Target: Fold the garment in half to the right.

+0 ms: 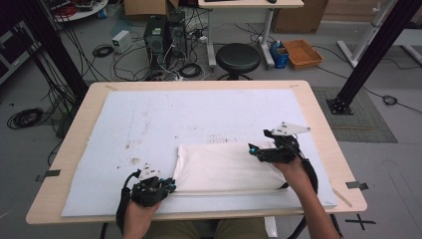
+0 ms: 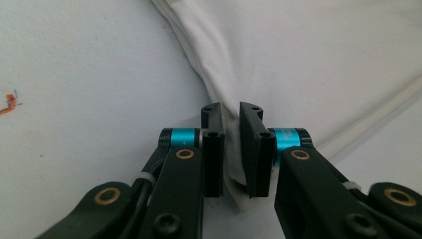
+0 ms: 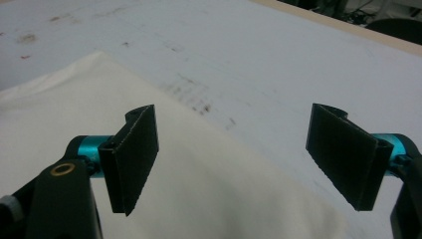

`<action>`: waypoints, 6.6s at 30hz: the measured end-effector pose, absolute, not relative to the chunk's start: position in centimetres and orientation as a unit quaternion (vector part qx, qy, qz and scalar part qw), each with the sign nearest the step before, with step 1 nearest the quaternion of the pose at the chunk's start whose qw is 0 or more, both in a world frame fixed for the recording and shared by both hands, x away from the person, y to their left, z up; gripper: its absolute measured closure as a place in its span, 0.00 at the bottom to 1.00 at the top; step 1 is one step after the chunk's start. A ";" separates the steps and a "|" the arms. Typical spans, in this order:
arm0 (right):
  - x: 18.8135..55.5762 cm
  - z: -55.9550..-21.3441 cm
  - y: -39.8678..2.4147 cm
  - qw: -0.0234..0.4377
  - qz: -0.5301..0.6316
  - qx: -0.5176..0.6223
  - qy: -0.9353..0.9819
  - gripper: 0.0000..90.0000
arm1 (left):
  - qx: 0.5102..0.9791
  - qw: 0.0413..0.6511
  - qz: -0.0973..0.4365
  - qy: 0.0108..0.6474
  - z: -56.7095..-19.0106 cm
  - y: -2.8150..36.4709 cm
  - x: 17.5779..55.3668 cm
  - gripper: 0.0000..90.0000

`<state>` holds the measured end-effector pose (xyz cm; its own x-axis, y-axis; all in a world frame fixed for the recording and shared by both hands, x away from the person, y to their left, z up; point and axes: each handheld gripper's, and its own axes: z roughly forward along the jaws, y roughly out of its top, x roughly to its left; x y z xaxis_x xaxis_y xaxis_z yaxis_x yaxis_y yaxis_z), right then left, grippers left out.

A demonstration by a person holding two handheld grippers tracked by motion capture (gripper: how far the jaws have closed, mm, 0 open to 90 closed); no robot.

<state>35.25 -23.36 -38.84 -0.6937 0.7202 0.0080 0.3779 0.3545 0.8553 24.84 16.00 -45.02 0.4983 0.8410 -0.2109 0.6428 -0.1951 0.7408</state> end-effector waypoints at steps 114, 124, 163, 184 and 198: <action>34.6 -40.1 -29.9 0.206 0.424 0.403 0.785 0.62 | 0.751 0.532 0.118 0.373 -38.7 3.7 33.6 0.32; 30.5 -42.9 -28.5 0.157 0.357 0.376 0.841 0.76 | 0.728 0.527 0.176 0.402 -40.4 13.5 32.2 0.32; 33.5 -42.7 -15.1 0.108 0.293 0.283 0.907 0.93 | 0.701 0.531 0.175 0.443 -42.4 19.7 31.2 0.32; 39.3 -42.9 -25.8 0.225 0.291 0.479 0.797 0.81 | 0.696 0.536 0.181 0.442 -42.5 19.8 30.8 0.32; 33.0 -43.0 -27.2 0.127 0.368 0.364 0.846 0.43 | 0.694 0.537 0.179 0.445 -42.5 20.0 30.7 0.32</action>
